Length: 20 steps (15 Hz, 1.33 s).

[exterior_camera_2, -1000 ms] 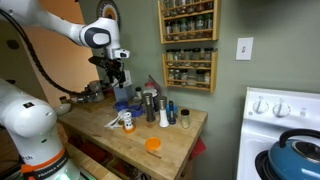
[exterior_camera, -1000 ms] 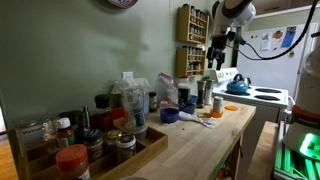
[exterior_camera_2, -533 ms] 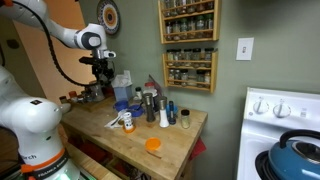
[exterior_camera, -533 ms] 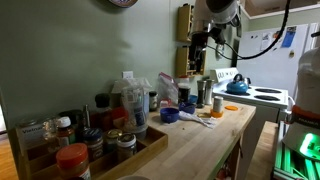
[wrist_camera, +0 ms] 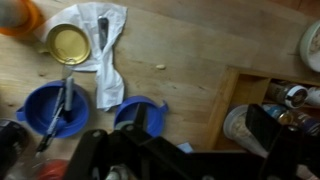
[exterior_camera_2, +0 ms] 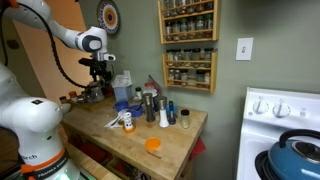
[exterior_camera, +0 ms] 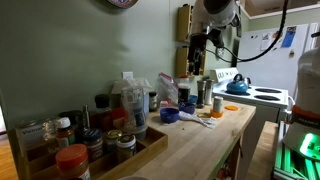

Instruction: Pick up the white bowl and put it on the right side of the table

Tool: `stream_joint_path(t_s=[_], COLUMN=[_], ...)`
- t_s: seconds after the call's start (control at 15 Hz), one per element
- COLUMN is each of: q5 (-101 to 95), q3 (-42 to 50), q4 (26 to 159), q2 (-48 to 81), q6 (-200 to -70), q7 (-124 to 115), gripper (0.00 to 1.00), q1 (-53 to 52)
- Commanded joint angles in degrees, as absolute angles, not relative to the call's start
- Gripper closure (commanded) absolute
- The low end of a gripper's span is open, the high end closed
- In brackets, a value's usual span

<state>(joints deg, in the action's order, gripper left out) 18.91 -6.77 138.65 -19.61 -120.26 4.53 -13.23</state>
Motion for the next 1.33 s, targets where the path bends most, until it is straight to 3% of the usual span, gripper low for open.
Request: stream_joint_path(t_s=[0.0, 0.47, 0.87, 1.07, 1.27], q5=[30.2, 49.5, 46.1, 40.5, 42.9], q3=[-9.1, -17.4, -18.4, -19.8, -22.2], q4=[139.4, 138.9, 138.6, 137.2, 136.1], q2=[-13.7, 1.0, -1.2, 2.1, 1.4], q6=[-125.5, -135.7, -135.4, -142.4, -139.4], q7=[10.5, 34.1, 28.0, 10.4, 9.7], gripper=[0.0, 0.0, 0.0, 0.0, 0.0], q1=[-18.6, -24.8, -22.7, -23.4, -24.6])
